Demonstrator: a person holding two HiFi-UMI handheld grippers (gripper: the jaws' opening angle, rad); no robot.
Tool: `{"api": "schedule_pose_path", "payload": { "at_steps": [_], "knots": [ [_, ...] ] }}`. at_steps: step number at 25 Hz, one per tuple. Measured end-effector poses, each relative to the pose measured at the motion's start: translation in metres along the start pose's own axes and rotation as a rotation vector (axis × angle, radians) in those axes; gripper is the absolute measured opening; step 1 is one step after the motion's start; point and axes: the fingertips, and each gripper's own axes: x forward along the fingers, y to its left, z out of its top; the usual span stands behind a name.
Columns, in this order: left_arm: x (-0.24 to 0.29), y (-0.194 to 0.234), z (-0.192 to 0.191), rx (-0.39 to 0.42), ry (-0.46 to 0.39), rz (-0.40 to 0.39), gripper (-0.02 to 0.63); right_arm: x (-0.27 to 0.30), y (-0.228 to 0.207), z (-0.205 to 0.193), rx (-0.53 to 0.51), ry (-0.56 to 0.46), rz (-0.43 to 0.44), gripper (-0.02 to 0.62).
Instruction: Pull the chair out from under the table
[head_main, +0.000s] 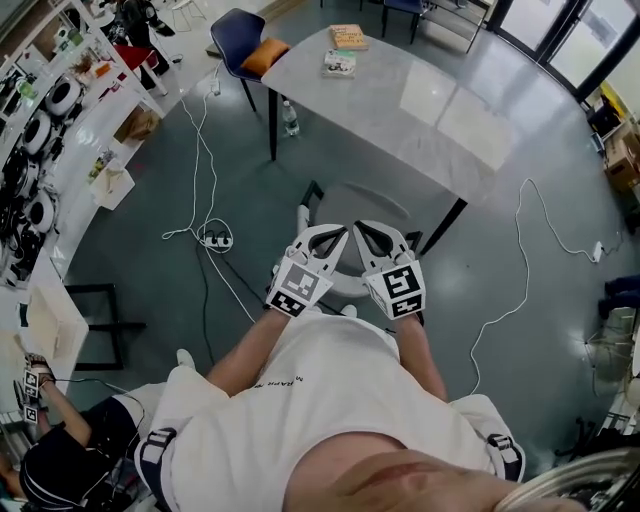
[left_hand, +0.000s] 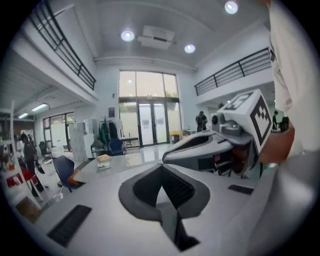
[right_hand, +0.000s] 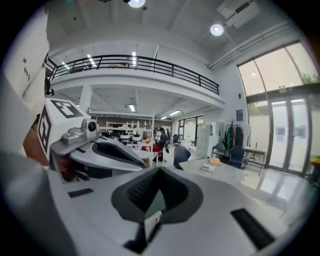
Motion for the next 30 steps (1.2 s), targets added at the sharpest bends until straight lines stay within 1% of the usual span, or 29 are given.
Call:
{"api": "schedule_pose_path", "payload": {
  "at_steps": [2,3,7,11,17,25,30],
  "knots": [
    [-0.005,0.007,0.018,-0.087,-0.068,0.026,0.005,-0.003,0.000,0.018,0.024,-0.058,-0.009,0.014],
    [-0.008,0.010,0.026,-0.113,-0.096,0.047,0.005,-0.005,-0.001,0.026,0.038,-0.085,-0.014,0.014],
    [-0.023,0.029,0.057,-0.150,-0.205,0.144,0.005,-0.011,-0.008,0.054,0.061,-0.174,-0.068,0.014],
    [-0.035,0.035,0.076,-0.168,-0.272,0.198,0.005,-0.017,-0.010,0.069,0.085,-0.220,-0.101,0.014],
    [-0.041,0.034,0.082,-0.142,-0.310,0.255,0.005,-0.025,-0.015,0.077,0.100,-0.289,-0.147,0.014],
    [-0.040,0.037,0.084,-0.147,-0.334,0.250,0.005,-0.021,-0.011,0.080,0.108,-0.292,-0.146,0.014],
    [-0.039,0.037,0.076,-0.163,-0.314,0.253,0.005,-0.022,-0.010,0.078,0.113,-0.294,-0.144,0.014]
  ]
}}
